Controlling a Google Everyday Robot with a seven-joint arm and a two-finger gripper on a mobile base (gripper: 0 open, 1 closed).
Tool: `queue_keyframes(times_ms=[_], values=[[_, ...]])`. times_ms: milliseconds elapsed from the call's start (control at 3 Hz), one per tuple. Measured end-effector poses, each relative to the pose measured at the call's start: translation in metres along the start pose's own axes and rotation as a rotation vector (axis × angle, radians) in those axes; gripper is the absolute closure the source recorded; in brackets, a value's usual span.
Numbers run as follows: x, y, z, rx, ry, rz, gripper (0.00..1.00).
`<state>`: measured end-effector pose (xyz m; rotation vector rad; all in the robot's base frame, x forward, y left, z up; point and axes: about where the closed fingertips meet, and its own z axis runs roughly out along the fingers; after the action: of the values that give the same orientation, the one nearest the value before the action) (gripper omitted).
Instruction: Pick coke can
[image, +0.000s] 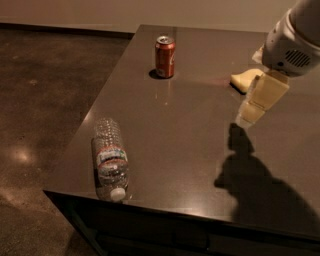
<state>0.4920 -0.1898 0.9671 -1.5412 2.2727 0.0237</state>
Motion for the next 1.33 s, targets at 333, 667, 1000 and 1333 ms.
queue_keyframes(times_ms=[333,667,1000,1333], values=[[-0.024,-0.027,0.027,0.043,-0.085,0.127,0.00],[-0.050,-0.058,0.056,0.106,-0.183,0.233,0.00],[-0.077,-0.090,0.082,0.164,-0.279,0.317,0.00],[-0.105,-0.121,0.102,0.211,-0.358,0.377,0.00]])
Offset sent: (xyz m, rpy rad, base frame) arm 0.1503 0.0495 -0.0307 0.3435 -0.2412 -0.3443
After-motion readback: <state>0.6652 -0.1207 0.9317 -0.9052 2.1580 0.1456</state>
